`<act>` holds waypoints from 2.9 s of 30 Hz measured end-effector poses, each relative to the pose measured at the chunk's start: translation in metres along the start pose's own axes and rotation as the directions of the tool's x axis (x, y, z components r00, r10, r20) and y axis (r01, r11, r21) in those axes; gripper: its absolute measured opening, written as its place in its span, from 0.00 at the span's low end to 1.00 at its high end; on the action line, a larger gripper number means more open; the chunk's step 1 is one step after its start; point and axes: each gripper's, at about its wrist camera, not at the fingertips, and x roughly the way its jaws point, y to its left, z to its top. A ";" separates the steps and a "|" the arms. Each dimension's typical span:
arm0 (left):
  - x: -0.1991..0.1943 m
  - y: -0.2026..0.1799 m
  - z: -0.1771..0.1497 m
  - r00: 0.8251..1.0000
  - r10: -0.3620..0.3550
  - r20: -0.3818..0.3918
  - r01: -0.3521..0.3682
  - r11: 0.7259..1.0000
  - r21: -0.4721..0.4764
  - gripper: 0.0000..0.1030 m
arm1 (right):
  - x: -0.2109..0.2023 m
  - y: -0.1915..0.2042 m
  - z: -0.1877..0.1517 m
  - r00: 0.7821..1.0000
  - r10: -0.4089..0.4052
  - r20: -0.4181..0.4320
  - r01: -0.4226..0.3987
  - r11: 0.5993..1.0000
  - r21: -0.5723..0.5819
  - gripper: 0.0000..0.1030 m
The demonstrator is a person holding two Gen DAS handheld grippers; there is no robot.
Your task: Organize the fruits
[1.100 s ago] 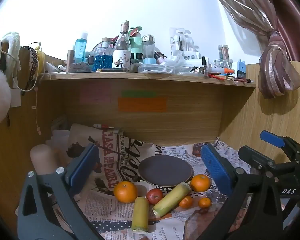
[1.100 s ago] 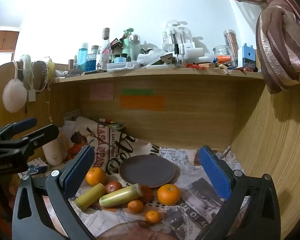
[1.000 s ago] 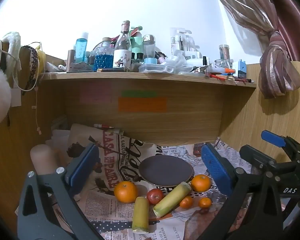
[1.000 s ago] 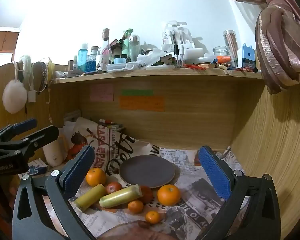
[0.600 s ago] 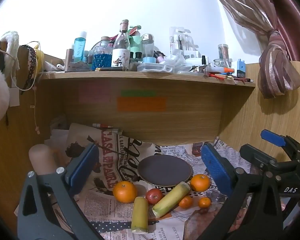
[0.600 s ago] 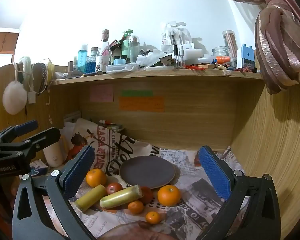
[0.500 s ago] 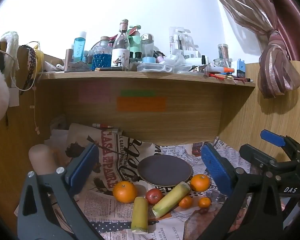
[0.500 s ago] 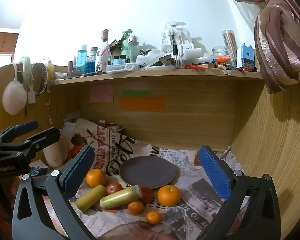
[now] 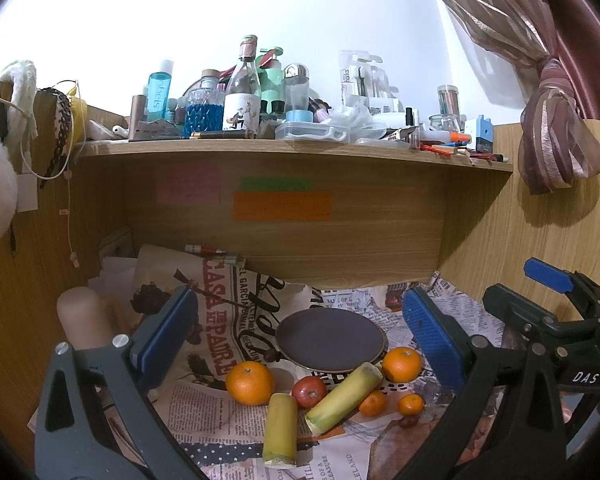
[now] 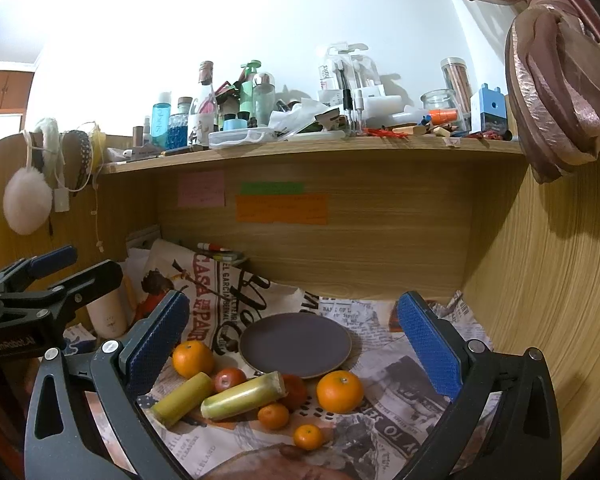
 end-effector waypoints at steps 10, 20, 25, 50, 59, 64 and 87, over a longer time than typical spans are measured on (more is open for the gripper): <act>0.001 0.001 0.000 1.000 0.005 0.002 -0.005 1.000 0.000 1.00 | 0.000 -0.001 0.001 1.000 -0.001 0.008 0.001 1.000 0.013 1.00; 0.001 0.000 0.000 1.000 0.006 0.003 -0.006 1.000 0.001 1.00 | -0.001 0.000 0.001 1.000 0.000 0.018 -0.001 1.000 0.019 1.00; 0.002 0.000 0.000 1.000 0.003 0.001 -0.003 1.000 -0.001 1.00 | -0.001 0.000 0.002 1.000 0.001 0.021 -0.001 1.000 0.020 1.00; 0.013 -0.002 -0.003 0.999 -0.040 -0.015 0.040 0.999 -0.005 1.00 | 0.009 -0.002 0.001 1.000 0.011 0.015 -0.011 0.999 0.030 1.00; 0.042 0.009 -0.012 0.996 -0.038 -0.083 0.038 0.999 0.004 0.88 | 0.034 -0.015 -0.008 0.998 0.027 -0.053 -0.025 0.999 0.046 0.93; 0.070 0.026 -0.023 0.986 -0.026 -0.164 0.026 1.000 0.001 0.82 | 0.057 -0.027 -0.017 0.991 0.023 -0.129 -0.017 0.999 0.044 0.82; 0.201 0.088 -0.106 0.803 -0.091 -0.589 0.047 0.995 -0.091 0.57 | 0.161 -0.076 -0.090 0.828 0.061 -0.558 -0.020 0.997 0.079 0.64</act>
